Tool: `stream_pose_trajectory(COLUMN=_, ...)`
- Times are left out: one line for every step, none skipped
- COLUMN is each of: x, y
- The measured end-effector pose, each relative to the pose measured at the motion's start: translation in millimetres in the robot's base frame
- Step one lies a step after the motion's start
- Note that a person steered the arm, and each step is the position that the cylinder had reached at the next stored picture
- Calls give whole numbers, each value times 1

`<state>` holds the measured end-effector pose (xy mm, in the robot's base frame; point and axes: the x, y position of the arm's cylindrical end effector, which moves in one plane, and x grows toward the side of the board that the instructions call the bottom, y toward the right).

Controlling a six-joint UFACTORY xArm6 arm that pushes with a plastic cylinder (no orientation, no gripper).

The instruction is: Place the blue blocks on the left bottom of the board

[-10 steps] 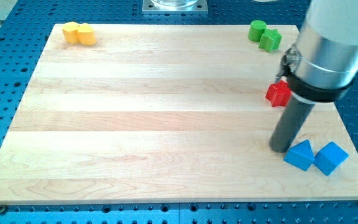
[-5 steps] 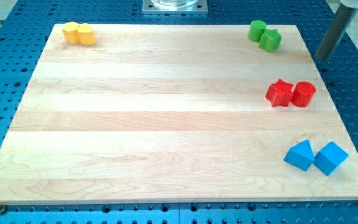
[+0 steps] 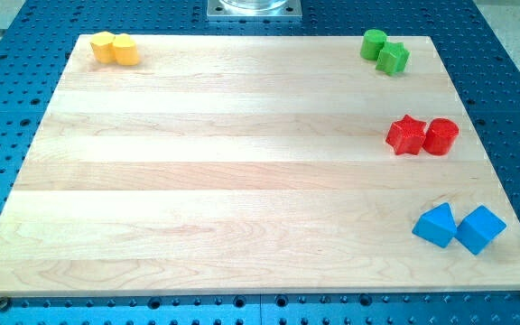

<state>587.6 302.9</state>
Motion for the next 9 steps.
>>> stream_pose_trajectory(x=-19, y=-26)
stream_pose_trajectory(x=-25, y=-78)
stream_pose_trajectory(x=-26, y=-125)
stream_pose_trajectory(x=-12, y=-84)
stream_pose_trajectory(x=11, y=-114)
stream_pose_trajectory(x=-23, y=-156)
stream_pose_trajectory(x=-47, y=-184)
stream_pose_trajectory(x=-52, y=-265)
stream_pose_trajectory(x=-38, y=-337)
